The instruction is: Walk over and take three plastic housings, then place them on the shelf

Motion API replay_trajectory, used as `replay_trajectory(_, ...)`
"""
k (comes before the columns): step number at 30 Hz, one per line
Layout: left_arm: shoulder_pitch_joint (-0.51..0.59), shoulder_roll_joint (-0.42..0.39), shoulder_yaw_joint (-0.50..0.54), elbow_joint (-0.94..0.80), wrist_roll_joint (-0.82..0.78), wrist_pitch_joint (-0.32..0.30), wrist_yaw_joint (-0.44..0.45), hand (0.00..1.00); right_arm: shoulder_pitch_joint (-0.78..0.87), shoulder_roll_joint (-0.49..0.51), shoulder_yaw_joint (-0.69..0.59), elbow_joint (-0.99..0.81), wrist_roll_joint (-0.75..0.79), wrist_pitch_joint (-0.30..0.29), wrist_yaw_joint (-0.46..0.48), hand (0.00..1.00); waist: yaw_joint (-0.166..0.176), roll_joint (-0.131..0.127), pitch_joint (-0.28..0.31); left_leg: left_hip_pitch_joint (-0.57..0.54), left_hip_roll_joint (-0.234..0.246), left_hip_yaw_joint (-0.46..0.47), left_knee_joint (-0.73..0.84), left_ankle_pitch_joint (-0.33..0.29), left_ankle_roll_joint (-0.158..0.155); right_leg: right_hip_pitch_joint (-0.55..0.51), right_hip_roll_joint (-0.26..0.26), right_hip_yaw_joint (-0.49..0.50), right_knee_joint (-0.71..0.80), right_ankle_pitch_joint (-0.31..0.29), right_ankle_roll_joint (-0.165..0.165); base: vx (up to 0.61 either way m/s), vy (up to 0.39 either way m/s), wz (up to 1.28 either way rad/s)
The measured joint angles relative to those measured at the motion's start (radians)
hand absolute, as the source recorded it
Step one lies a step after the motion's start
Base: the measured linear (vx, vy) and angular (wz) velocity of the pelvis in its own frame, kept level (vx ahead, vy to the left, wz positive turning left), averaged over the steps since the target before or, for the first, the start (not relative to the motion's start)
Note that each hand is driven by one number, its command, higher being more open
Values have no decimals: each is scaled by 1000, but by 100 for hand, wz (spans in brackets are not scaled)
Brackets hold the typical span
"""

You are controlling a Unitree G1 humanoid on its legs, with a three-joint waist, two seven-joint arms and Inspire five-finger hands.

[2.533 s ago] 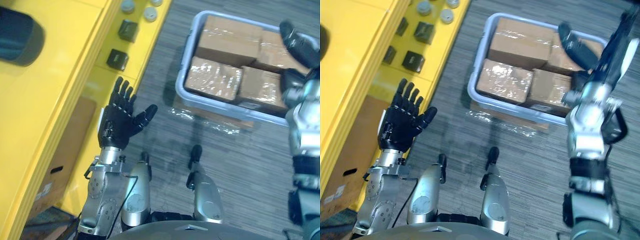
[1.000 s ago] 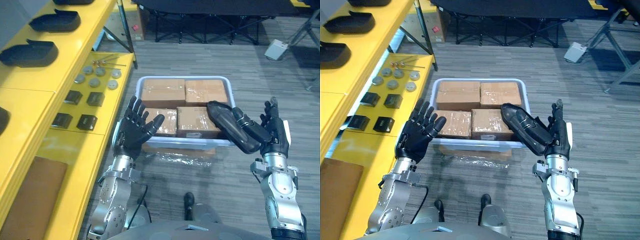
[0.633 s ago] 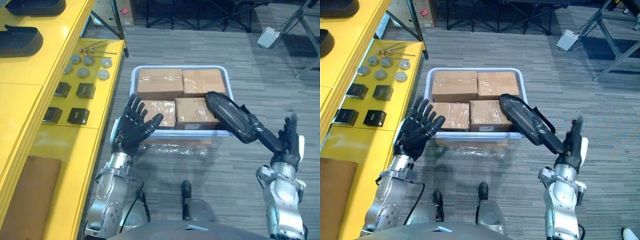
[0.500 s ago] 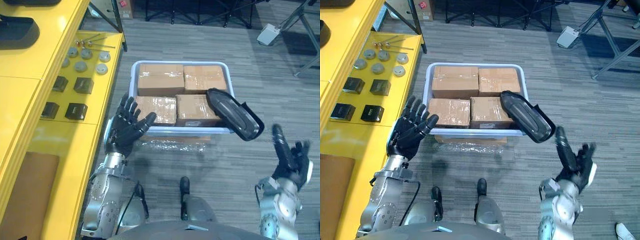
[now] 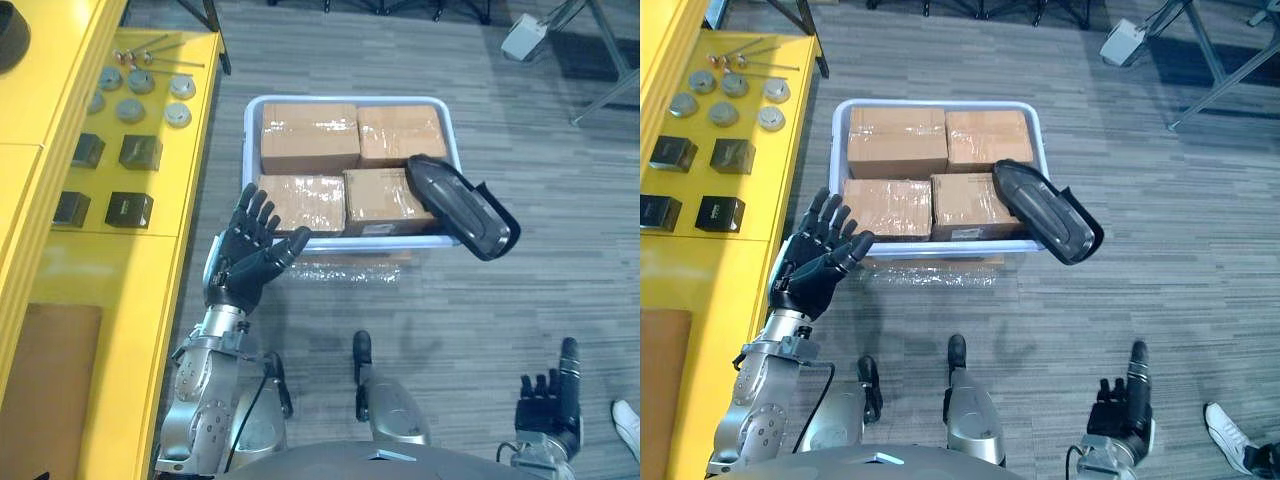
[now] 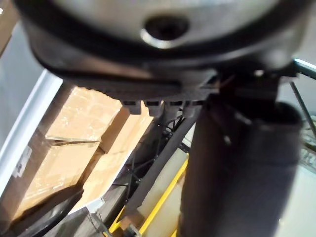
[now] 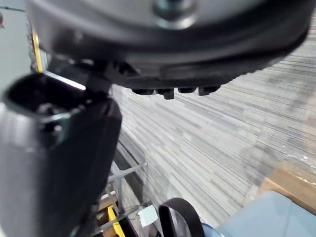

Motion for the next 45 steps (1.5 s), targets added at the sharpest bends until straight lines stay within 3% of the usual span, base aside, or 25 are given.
replay_trajectory(2, -21, 14, -2, 2, 5, 12, -1, 100, -60, -24, 2, 35, 0, -1, -5, 100, 22, 2, 28, -23, -4, -10, 11, 3, 3, -14, -3, -8, 0, 0, 0, -85, -15, 14)
replay_trajectory(6, -39, 13, -4, 13, 5, 12, 0, 100, -172, -105, 13, 82, -4, -28, -61, 100, 28, 23, 67, -66, -26, -44, 14, 28, 11, -34, -21, -35, -1, 2, -2, -63, 4, 26)
replay_trajectory(9, -69, 17, -18, 48, 6, 10, 4, 100, -239, -135, 20, 105, -52, -43, -141, 100, 50, 35, 73, -95, -30, -58, 30, 30, 15, -51, -23, -48, 2, 7, -10, -40, 27, 14)
replay_trajectory(13, -79, 18, -24, 77, 6, 9, 9, 100, -296, -155, 35, 108, -123, -43, -214, 100, 54, 36, 77, -121, -44, -71, 52, 32, 20, -65, -30, -53, 8, 6, -12, -25, 38, 9)
replay_trajectory(18, -109, 19, -53, 109, 29, -3, 26, 100, -363, -178, 41, 147, -156, -39, -274, 100, 61, 48, 107, -170, -44, -74, 132, -15, 24, -81, -35, -56, 24, -4, -28, -78, 35, 0)
replay_trajectory(29, -147, 29, -76, 163, 36, -8, 46, 100, -496, -315, 48, 284, -156, -32, -305, 100, 71, 61, 123, -237, -45, -84, 186, -13, 38, -133, -39, -66, 55, -14, -40, -61, -11, 1)
replay_trajectory(36, -183, 33, -100, 206, 35, -9, 71, 100, -613, -396, 47, 385, -152, -31, -320, 100, 76, 108, 141, -264, -61, -97, 198, -1, 52, -163, -55, -80, 88, -27, -37, -54, -1, 7)
replay_trajectory(45, -194, 33, -120, 243, 35, -21, 76, 100, -675, -443, 47, 443, -28, -32, -298, 100, 80, 113, 142, -280, -66, -97, 200, 4, 56, -185, -62, -82, 106, -28, -35, -15, 2, 1)
